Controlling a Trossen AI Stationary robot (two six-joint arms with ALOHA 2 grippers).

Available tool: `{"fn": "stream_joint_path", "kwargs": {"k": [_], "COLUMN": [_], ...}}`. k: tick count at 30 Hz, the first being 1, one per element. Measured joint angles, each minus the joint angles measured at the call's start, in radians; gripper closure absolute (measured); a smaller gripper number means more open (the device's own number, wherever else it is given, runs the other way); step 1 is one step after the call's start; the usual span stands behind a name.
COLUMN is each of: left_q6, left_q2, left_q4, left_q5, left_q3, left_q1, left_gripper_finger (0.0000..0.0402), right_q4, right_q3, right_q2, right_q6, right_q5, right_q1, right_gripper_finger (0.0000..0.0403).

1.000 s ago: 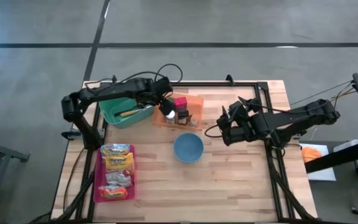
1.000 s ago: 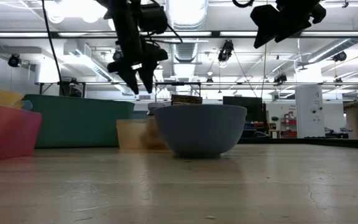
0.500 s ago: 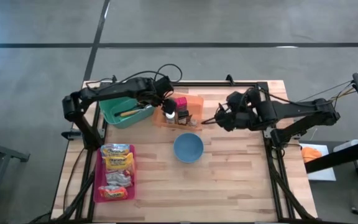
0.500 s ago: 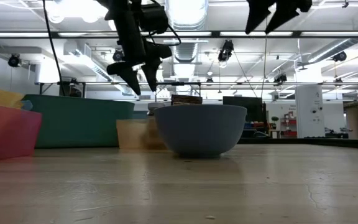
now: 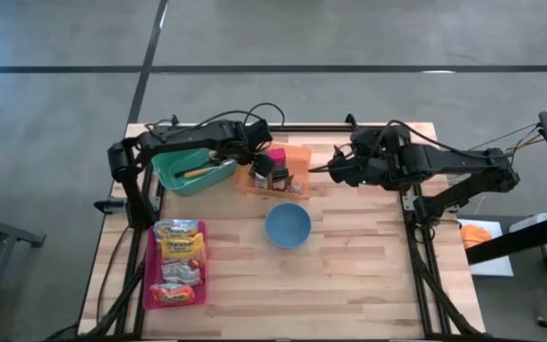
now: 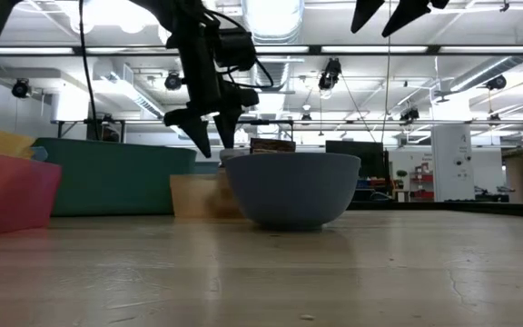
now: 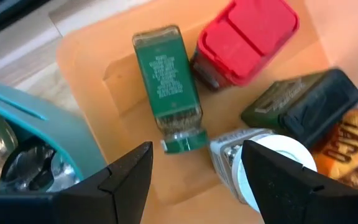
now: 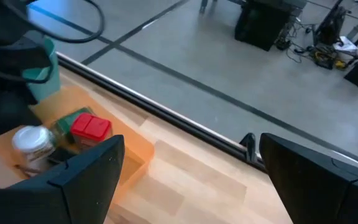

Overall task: Pick & Place Food Item
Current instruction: Adjust the white spice bottle in the orange bin

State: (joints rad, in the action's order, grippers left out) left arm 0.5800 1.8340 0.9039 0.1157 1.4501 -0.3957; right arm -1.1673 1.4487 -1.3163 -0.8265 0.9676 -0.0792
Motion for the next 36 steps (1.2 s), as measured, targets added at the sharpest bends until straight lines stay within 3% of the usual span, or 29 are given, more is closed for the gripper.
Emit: {"fn": "stream_joint_path", "kwargs": {"k": [6, 19, 33, 36], "left_q6": [-0.006, -0.113, -0.174, -0.259], "left_q2": [0.015, 0.016, 0.014, 0.014], "left_q4": [-0.036, 0.084, 0.085, 0.085], "left_q5": [-0.008, -0.091, -0.154, -0.154], "left_q3": [-0.005, 0.003, 0.003, 0.003], "left_q1": [-0.008, -0.006, 0.005, 0.008], "left_gripper_finger": [0.0151, 0.0151, 0.0151, 0.0151], "right_q4": [0.004, 0.005, 0.006, 0.006], "right_q3": [0.003, 0.002, 0.003, 0.003], "right_q2": [-0.006, -0.008, -0.008, -0.008], "right_q6": [0.000, 0.037, 0.045, 0.045], "right_q5": [0.000, 0.000, 0.000, 0.000], "right_q1": [0.000, 0.004, 0.028, 0.028], "right_gripper_finger": [0.0033, 0.0033, 0.0033, 0.0033]}}
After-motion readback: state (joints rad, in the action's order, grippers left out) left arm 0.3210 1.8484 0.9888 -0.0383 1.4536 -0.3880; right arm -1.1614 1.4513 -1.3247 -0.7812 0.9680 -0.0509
